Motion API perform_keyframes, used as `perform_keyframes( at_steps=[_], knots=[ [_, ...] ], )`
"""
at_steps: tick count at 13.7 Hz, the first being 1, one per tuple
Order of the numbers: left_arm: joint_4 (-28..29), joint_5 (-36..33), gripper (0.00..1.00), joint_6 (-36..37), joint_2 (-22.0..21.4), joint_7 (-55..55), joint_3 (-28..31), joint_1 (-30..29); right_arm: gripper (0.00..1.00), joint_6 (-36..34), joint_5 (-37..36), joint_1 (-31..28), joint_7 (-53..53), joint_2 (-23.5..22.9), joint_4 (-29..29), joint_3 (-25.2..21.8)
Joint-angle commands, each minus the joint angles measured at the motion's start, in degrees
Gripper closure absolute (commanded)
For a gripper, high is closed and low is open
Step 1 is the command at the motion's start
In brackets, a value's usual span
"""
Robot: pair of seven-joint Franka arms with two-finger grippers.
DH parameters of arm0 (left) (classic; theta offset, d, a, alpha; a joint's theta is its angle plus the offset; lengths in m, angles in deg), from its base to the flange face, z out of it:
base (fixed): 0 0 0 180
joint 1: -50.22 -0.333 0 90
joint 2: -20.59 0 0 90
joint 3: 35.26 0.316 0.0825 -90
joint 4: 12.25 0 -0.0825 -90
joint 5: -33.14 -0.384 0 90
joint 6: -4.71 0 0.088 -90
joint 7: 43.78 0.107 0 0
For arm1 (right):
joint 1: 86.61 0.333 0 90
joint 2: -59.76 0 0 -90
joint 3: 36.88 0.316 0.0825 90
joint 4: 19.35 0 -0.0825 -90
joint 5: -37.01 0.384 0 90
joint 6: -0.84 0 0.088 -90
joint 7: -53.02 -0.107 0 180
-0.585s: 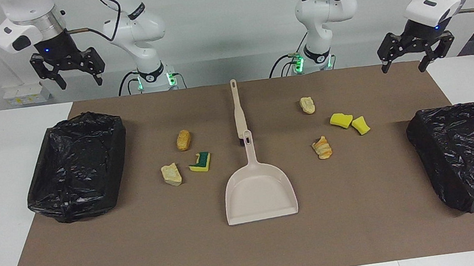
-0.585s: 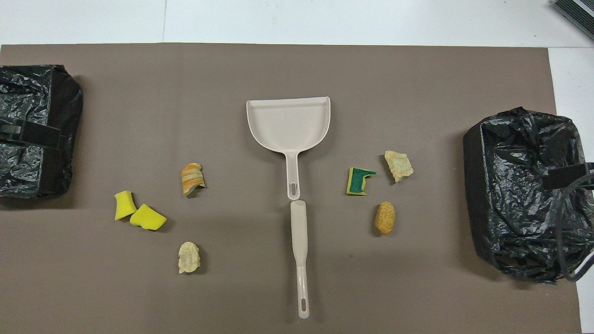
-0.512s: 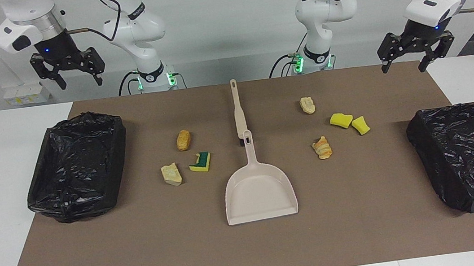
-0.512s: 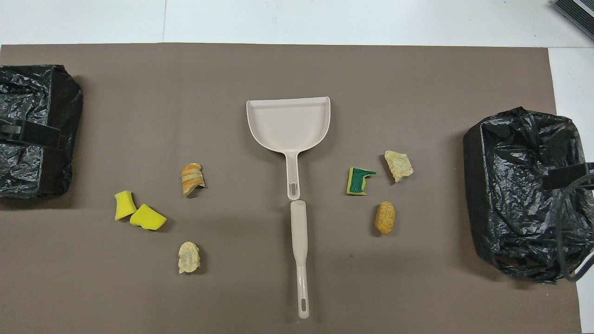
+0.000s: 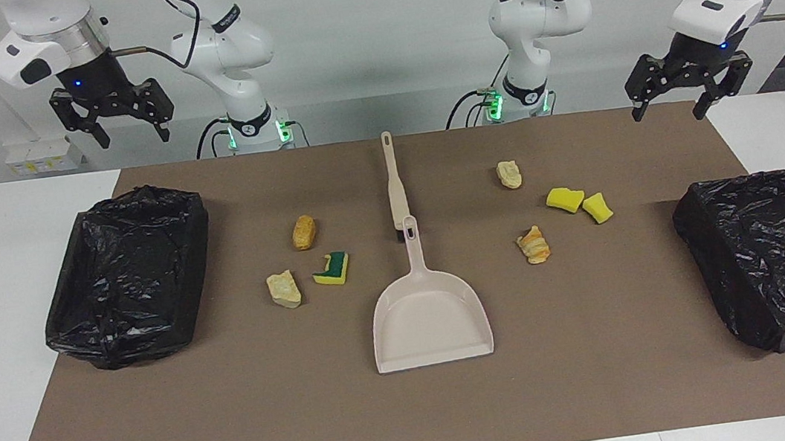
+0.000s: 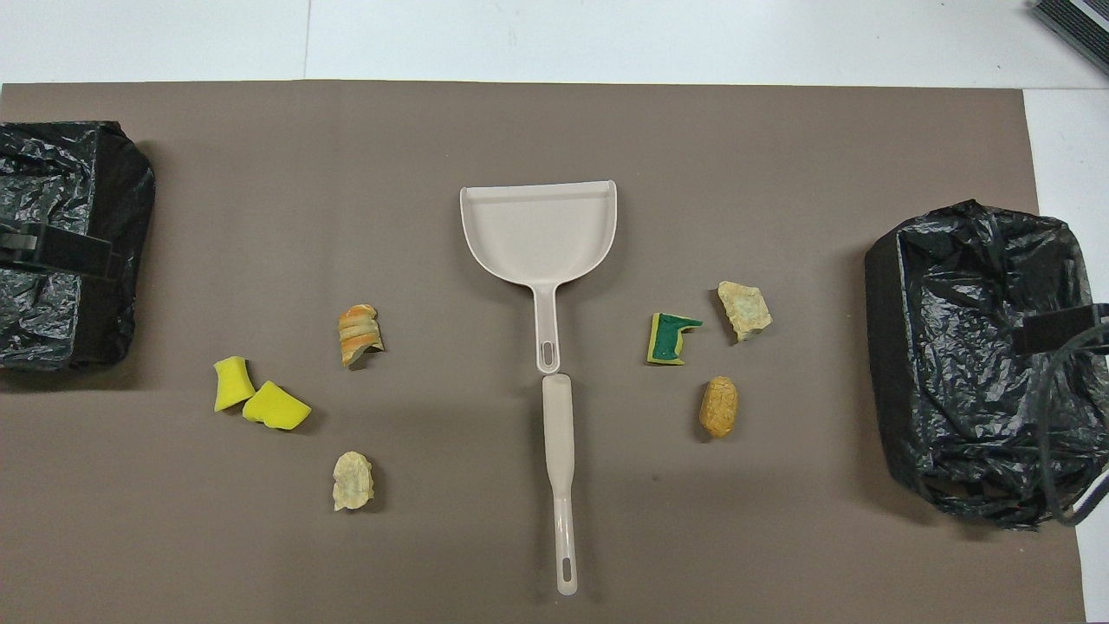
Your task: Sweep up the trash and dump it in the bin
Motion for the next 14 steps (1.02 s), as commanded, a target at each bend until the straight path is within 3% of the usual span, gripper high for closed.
perform_keyframes(
  at_steps=[1,10,14],
  knots=[
    [-0.08,-0.26,0.00,1.03,-0.69,0.23,-0.01,-0.48,0.00,1.26,-0.51,-0.27,-0.69,1.16,-1.57,0.16],
    [0.53,-0.17,0.00,0.50,-0.87,-0.03,-0.10,0.05,0.00,3.10,0.02,-0.19,-2.17,1.69,-3.33,0.25],
    [3.08,-0.08,0.00,-0.03,-2.09,-0.21,-0.62,0.58,0.00,7.75,1.33,3.23,-9.29,-1.46,-3.06,0.87]
  ],
)
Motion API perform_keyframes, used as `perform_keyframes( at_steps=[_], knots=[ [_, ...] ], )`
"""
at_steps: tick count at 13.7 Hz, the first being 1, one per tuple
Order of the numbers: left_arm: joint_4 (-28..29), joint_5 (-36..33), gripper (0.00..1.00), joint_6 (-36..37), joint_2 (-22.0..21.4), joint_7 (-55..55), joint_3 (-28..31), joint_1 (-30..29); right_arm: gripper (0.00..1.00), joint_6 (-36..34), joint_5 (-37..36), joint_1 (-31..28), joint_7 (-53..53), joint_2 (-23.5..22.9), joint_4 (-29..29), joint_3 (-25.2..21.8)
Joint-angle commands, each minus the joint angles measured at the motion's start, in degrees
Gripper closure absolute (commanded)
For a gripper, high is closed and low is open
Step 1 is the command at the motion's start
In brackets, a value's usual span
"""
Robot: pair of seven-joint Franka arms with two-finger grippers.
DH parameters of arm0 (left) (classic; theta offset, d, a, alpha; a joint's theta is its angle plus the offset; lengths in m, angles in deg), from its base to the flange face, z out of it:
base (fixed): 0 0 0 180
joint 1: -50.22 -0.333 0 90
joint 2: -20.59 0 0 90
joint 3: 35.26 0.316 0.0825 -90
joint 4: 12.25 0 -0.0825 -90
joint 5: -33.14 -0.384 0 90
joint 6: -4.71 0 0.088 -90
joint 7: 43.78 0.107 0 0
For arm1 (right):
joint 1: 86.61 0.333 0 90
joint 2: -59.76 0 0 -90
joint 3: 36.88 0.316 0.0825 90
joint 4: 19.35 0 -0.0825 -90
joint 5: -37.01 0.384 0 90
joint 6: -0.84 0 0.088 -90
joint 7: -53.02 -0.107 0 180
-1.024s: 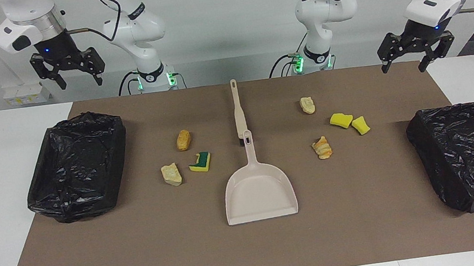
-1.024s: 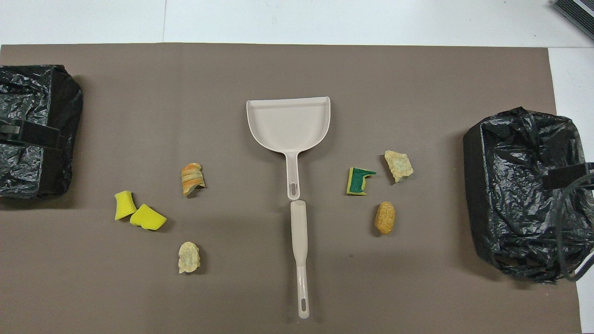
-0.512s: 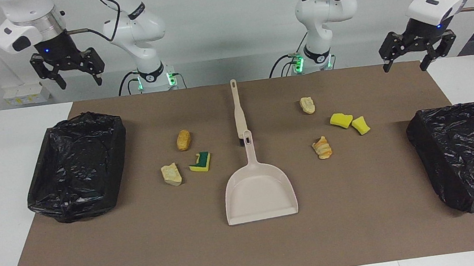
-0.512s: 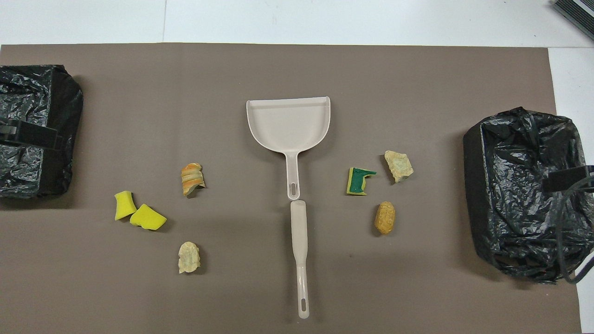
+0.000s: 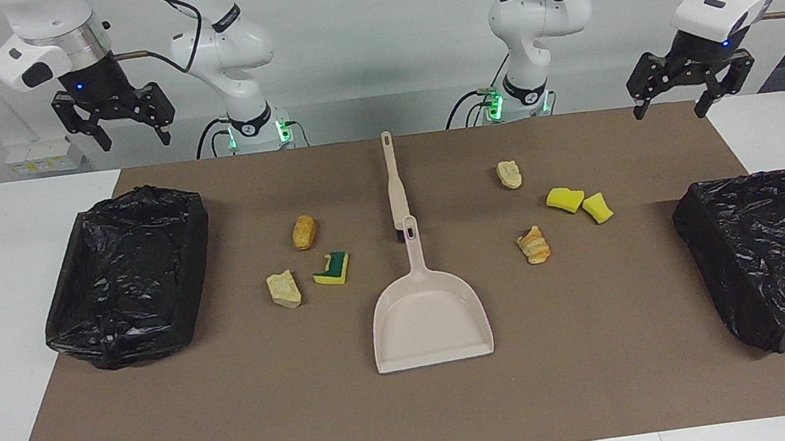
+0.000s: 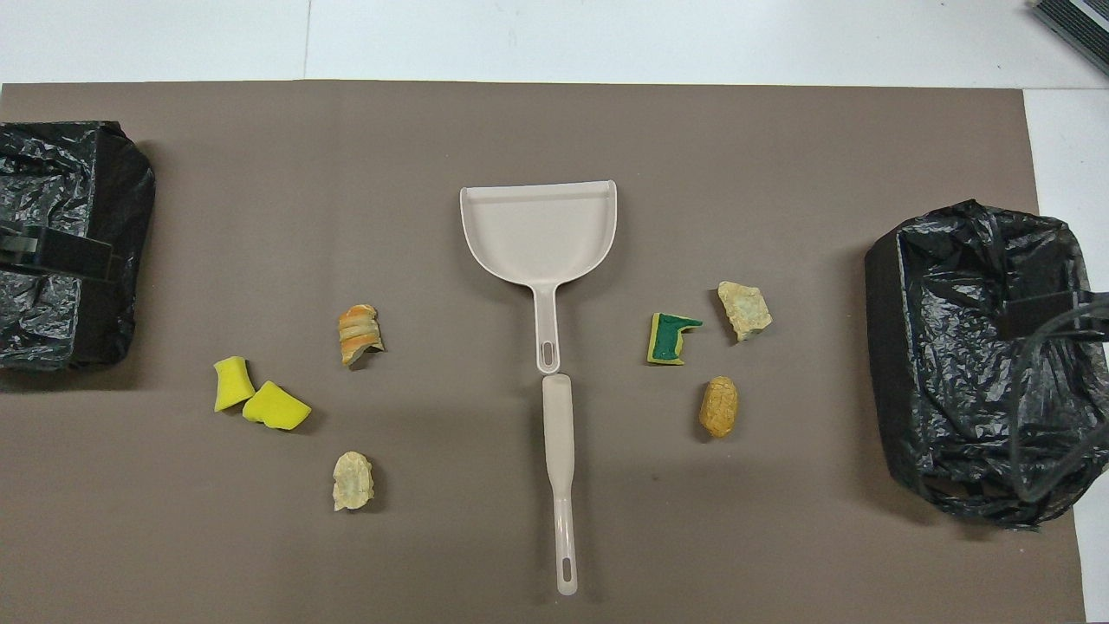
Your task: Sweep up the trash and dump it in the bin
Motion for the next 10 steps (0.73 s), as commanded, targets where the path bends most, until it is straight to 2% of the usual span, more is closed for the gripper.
perform_keyframes(
  at_steps=[1,3,4,6,8,10],
  knots=[
    [3.26,-0.08,0.00,-0.07,-2.06,-0.30,-0.42,1.30,0.00,5.25,2.10,3.08,-6.14,-2.81,-0.56,0.49],
    [7.02,0.00,0.00,-0.76,-3.28,-2.83,-0.42,4.80,0.00,9.12,3.16,7.72,-14.82,-5.44,-0.47,0.58],
    [10.70,0.09,0.00,-2.77,-4.77,-5.11,-0.42,8.04,0.00,10.62,3.25,10.19,-18.35,-7.20,-0.21,0.58],
    [19.13,0.35,0.00,-8.56,-8.02,-11.86,-0.51,14.37,0.00,12.21,3.25,14.58,-19.79,-11.07,-0.12,0.58],
    [23.98,0.97,0.00,-11.13,-9.27,-20.56,-0.51,20.44,0.00,14.23,2.90,19.51,-24.51,-14.40,-0.12,0.49],
    [28.81,1.15,0.00,-13.23,-11.10,-24.72,-0.51,26.32,0.00,17.74,2.90,21.89,-29.18,-18.62,0.05,0.58]
  ],
)
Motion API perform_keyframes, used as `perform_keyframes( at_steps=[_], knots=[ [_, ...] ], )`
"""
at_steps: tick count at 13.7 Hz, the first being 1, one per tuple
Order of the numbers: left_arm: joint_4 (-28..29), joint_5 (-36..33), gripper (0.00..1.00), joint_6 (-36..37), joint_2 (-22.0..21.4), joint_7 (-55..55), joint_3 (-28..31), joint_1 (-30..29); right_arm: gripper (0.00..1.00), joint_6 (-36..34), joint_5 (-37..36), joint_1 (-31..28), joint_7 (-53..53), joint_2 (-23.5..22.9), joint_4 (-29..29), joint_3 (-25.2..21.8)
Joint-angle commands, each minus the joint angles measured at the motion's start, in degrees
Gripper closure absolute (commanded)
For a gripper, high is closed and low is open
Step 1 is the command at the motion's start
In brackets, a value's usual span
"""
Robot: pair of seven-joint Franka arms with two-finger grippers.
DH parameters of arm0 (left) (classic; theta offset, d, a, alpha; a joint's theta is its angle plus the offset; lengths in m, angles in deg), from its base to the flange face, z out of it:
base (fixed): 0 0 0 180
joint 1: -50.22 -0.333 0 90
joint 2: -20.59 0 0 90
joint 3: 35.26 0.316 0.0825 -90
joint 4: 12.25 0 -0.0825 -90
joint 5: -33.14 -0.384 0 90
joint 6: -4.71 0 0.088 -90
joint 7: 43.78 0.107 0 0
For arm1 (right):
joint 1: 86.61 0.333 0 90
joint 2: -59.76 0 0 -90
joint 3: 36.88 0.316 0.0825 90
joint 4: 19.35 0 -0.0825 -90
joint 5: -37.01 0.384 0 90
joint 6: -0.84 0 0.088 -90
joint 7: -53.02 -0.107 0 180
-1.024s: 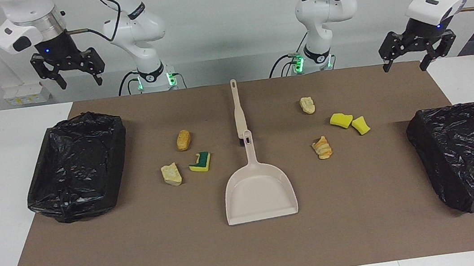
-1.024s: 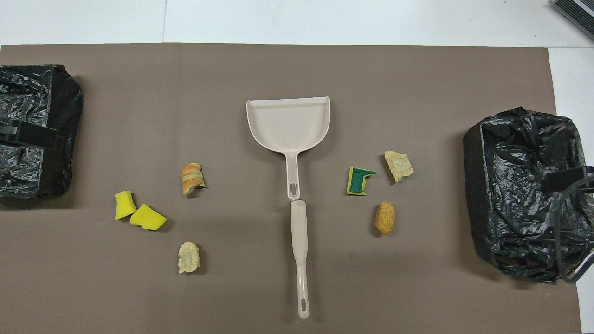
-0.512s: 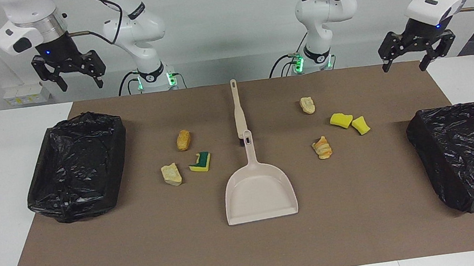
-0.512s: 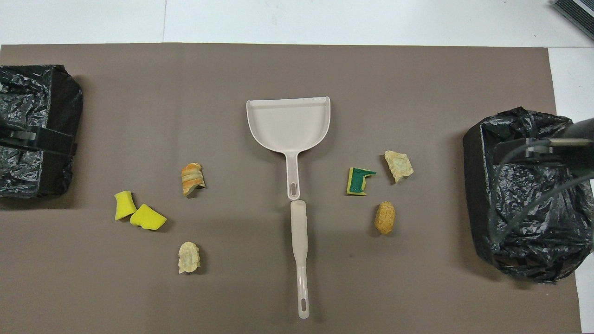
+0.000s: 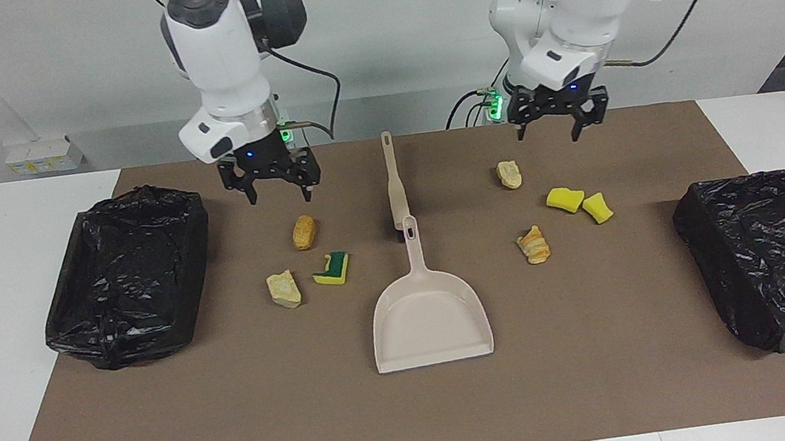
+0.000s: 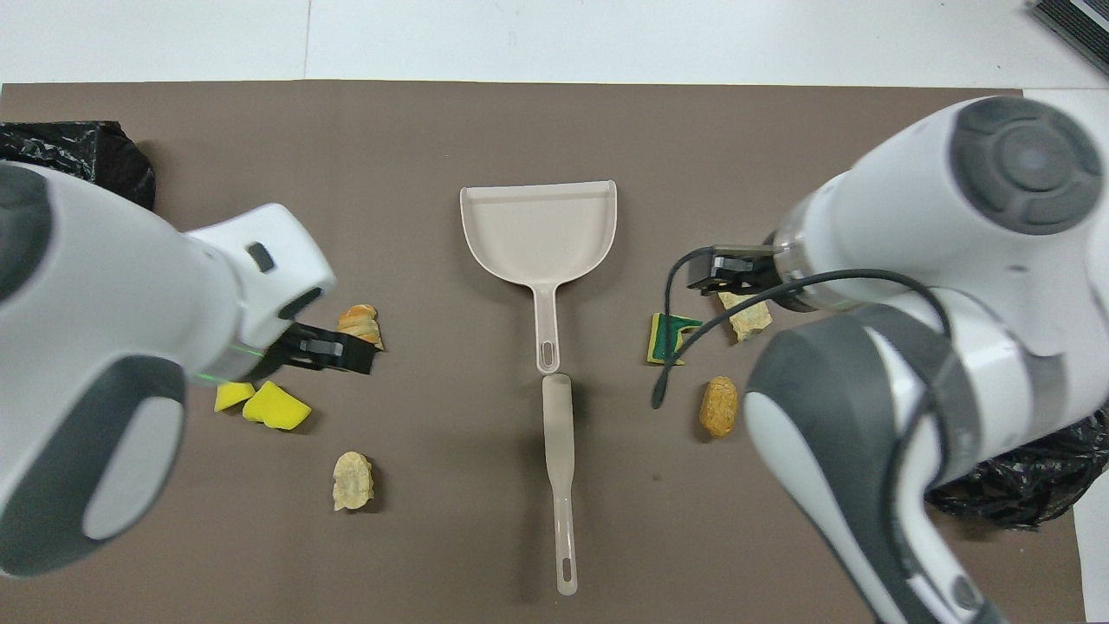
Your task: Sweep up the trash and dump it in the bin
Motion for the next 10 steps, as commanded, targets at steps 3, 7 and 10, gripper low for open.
perform_keyframes(
  at_steps=[3,7,10],
  knots=[
    [15.22,0.91,0.00,-11.80,-5.87,-13.86,1.10,14.74,0.00,6.08,2.97,2.91,-6.56,-10.40,4.47,0.58],
    [22.96,0.91,0.00,-24.63,-2.19,-26.95,1.10,25.83,0.00,9.95,5.53,7.75,-9.55,-15.25,4.48,0.85],
    [24.64,1.00,0.00,-29.75,1.32,-32.60,1.10,30.14,0.00,13.73,5.53,10.74,-10.86,-19.46,5.00,0.85]
  ],
)
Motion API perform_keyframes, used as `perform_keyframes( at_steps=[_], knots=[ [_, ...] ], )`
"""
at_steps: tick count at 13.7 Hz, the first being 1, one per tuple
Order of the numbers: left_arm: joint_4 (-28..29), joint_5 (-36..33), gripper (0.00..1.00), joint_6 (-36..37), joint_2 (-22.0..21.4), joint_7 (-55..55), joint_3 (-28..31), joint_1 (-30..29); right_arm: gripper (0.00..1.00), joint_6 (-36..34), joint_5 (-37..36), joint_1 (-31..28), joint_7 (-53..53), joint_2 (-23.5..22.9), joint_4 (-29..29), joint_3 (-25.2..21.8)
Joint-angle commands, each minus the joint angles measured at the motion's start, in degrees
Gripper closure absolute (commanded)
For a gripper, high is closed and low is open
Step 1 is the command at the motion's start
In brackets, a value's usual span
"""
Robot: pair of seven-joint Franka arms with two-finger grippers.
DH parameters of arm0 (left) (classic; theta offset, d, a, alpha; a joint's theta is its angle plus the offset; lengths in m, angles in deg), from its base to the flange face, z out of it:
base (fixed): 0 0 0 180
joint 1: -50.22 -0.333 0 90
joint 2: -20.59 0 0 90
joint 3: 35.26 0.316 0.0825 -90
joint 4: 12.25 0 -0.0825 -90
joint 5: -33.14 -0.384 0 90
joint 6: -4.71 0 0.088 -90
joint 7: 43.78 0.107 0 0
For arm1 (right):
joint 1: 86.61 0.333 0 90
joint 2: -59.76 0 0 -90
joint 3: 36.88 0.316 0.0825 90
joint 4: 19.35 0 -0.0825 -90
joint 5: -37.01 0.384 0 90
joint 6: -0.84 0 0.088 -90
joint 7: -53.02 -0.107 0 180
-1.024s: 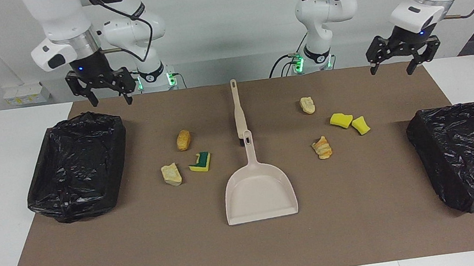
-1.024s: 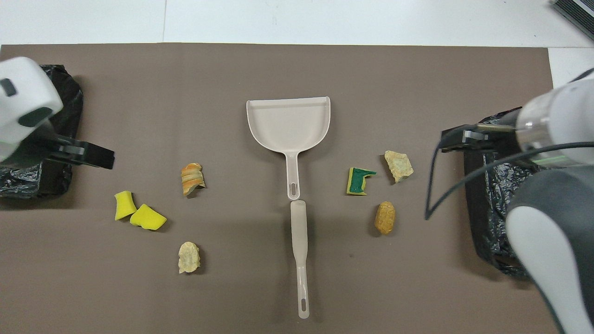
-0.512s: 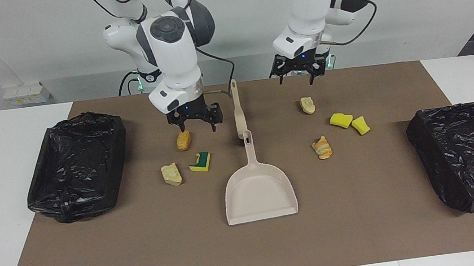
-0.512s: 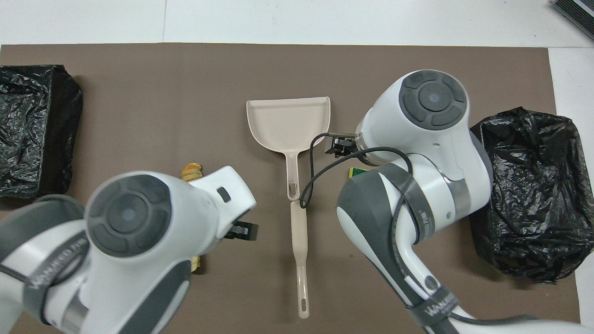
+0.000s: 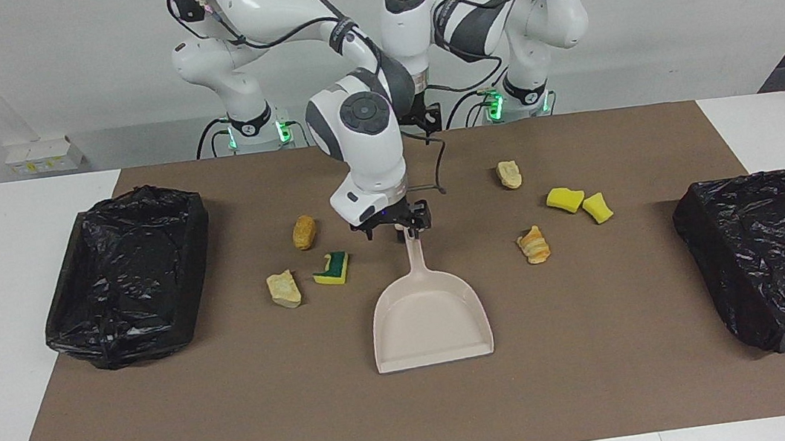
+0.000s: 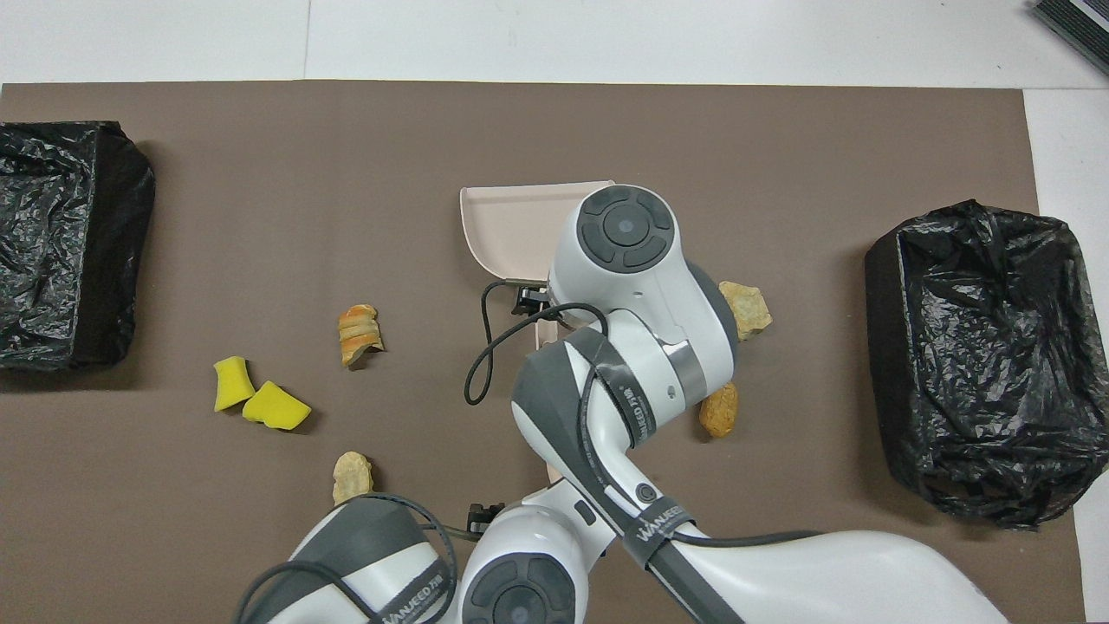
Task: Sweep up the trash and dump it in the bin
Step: 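Lift the dustpan with the right gripper while the left gripper lifts the brush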
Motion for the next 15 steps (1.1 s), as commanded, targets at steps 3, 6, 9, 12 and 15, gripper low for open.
perform_keyframes(
  at_steps=[3,6,9,12,15],
  knots=[
    [1.43,0.42,0.00,-4.82,3.89,-2.84,1.26,2.95,0.00,3.71,0.24,0.84,-1.04,-4.35,2.36,0.24],
    [1.34,0.42,0.00,-4.99,5.03,-2.05,1.26,3.13,0.00,3.81,-2.22,2.50,-0.07,-5.93,2.19,0.24],
    [1.34,0.42,0.07,-5.26,7.57,-1.43,1.26,3.22,0.46,4.07,-4.15,2.51,2.11,-5.93,2.27,0.24],
    [1.25,0.42,0.47,-5.35,7.76,-1.34,1.26,3.22,1.00,3.28,-4.25,2.51,2.83,-6.19,2.88,0.24],
    [0.90,0.42,0.96,-4.47,7.75,-1.69,1.26,3.74,1.00,2.85,-3.64,1.98,2.92,-6.02,4.46,0.24]
  ],
)
